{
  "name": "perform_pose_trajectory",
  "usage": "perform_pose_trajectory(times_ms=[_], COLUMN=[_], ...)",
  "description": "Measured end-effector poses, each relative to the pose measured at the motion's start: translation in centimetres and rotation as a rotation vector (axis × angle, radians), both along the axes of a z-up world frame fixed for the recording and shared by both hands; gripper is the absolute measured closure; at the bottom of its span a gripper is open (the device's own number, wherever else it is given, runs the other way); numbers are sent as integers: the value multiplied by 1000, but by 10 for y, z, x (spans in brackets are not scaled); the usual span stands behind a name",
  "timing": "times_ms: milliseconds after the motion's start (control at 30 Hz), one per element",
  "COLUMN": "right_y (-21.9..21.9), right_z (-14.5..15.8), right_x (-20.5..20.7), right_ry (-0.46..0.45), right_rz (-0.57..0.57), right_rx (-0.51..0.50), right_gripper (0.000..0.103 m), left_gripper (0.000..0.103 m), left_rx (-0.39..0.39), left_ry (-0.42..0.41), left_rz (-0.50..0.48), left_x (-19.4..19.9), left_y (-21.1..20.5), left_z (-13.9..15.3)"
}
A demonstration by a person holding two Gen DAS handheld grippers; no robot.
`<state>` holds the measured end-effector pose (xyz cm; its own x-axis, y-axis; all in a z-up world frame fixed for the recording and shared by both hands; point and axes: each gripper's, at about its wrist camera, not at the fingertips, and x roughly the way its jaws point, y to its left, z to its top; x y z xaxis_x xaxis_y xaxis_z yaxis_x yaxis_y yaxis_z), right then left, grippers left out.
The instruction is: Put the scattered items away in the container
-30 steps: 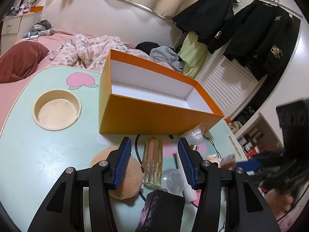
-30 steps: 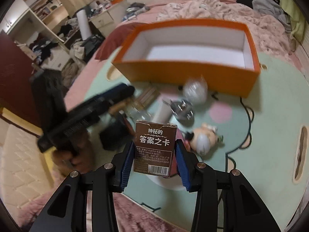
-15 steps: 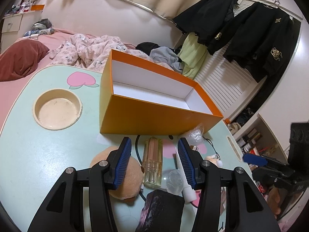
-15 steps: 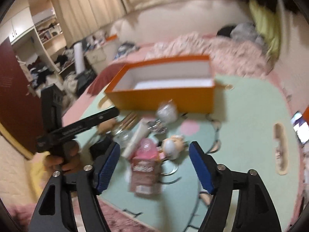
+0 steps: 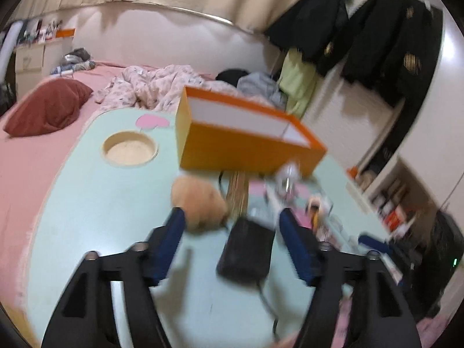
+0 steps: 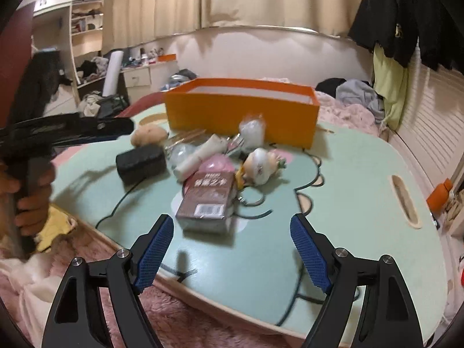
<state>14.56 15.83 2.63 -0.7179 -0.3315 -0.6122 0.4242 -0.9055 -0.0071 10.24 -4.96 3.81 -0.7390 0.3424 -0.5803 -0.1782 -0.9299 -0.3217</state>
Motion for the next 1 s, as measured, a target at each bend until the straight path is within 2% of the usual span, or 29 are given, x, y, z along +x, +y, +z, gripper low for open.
perform_pose_trajectory(times_ms=[133,233,267,400,533,1000], right_y=[-5,-1,0,3,4,4], right_z=[-7,-13,-14,-14,-15,-16], right_x=[3,-2,-2,-4,-4,-6], right_ry=[25,-20,-13,-4,15,27], right_rz=[-21,-38,-52,-83,-86,-81], right_rx=[18,0,-2,4,-3,-10], right_gripper=[20,18,16,0,0,0], left_gripper=[32,29,29,23,1,0], left_rx=[-180,-338,-358,-337,-325,-323], left_ry=[6,-83,-93,-82,-69,-62], left_rz=[43,39,40,62,89,97], left_x=[20,15,14,14,9,8], left_y=[22,45,49,47,40,38], left_z=[-3,-20,-24,-30,-34,-38])
